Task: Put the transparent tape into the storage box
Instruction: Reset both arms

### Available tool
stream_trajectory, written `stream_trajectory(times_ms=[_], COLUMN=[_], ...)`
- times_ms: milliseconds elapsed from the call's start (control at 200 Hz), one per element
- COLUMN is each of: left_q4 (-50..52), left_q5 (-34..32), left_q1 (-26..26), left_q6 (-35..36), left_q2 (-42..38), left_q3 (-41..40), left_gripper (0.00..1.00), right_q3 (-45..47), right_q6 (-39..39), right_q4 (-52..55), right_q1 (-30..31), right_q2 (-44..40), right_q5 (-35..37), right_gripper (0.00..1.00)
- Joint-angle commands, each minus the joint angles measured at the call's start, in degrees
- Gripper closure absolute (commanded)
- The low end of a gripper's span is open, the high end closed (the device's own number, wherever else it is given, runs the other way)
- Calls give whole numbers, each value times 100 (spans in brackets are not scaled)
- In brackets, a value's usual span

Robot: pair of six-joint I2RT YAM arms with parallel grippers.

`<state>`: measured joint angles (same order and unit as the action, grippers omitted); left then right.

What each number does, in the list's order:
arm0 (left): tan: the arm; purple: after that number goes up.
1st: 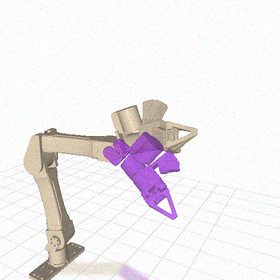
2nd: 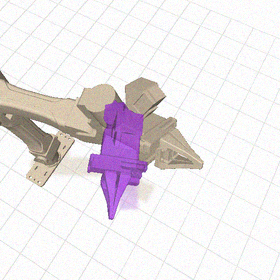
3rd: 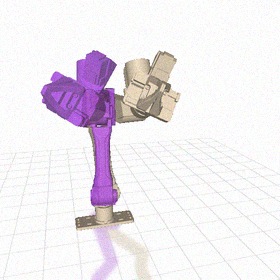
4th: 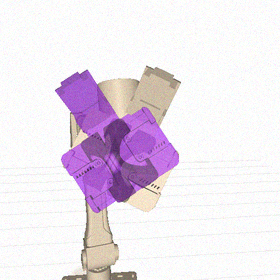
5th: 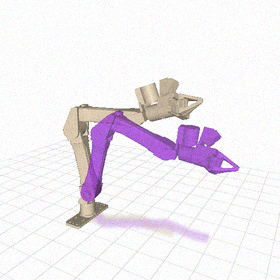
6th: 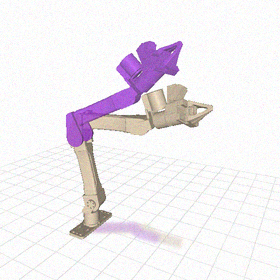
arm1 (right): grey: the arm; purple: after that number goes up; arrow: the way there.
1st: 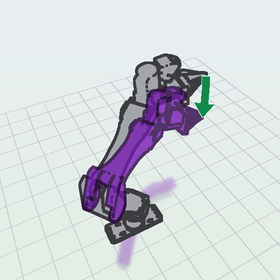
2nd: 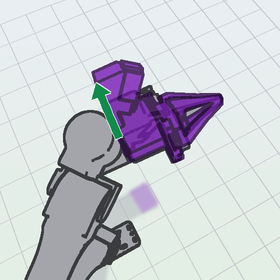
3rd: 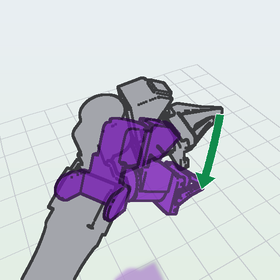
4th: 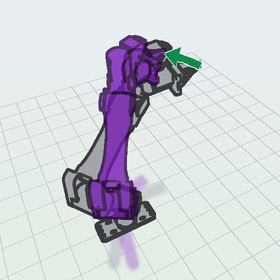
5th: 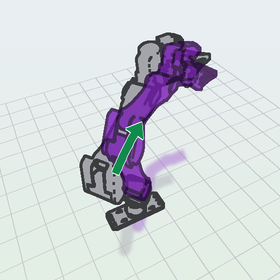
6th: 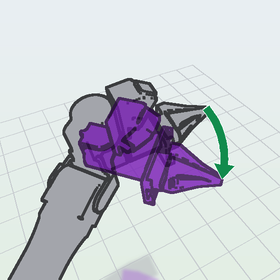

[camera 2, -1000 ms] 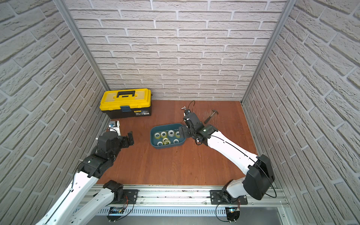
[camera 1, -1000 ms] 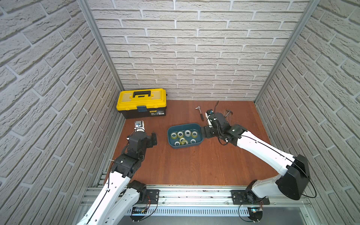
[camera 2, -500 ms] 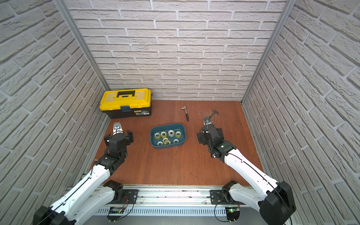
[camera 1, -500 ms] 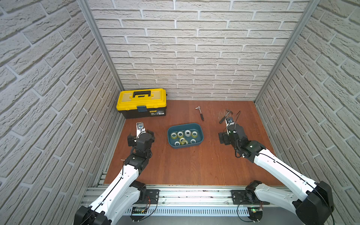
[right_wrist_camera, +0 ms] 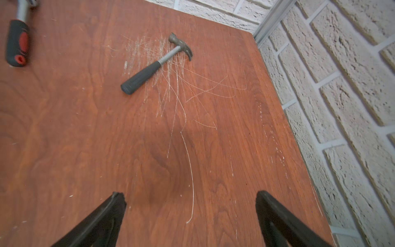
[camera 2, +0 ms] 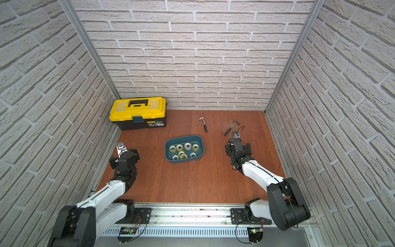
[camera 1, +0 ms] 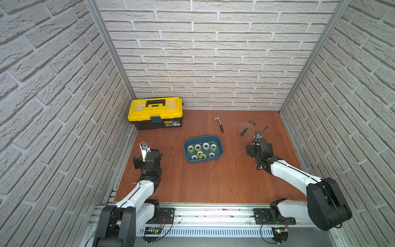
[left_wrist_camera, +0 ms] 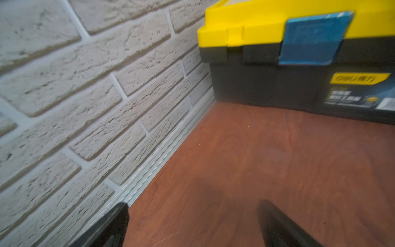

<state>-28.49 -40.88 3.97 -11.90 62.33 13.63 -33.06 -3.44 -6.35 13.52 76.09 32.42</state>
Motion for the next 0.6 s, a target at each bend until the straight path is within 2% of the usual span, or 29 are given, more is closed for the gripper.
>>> stream_trajectory(times_ms=[0,70,130,270,350,525,595], left_q4=[-1138,-1735,-1834,-2784,-2375,-2905,-3152], left_q5=[245,555,762,1845,2038,3150,3099], left_q1=[-202,-343,-484,-1033,-1039,-927,-651], left_q6=[164,247,277,48,94,695,1032], left_q2=[403,778,1026,1810,1793,2187,2587], left_q3=[-6,-41,100,41,239,233,317], left_gripper=[2,2,2,2,2,2,2], right_q3=[189,300,329,555,666,911,980], right_q6=[-7,-84,-71,141,252,309,335], right_q4=[-1283,-1624,-1890,-2861,-3379,-3808,-3925], right_q1=[-322,-491,-559,-639,-676,-703,-740], right_q2=[212,345,370,544,786,796,795], right_q5=[429,408,378,91,-171,-422,-615], right_gripper=[1,1,1,1,1,1,1])
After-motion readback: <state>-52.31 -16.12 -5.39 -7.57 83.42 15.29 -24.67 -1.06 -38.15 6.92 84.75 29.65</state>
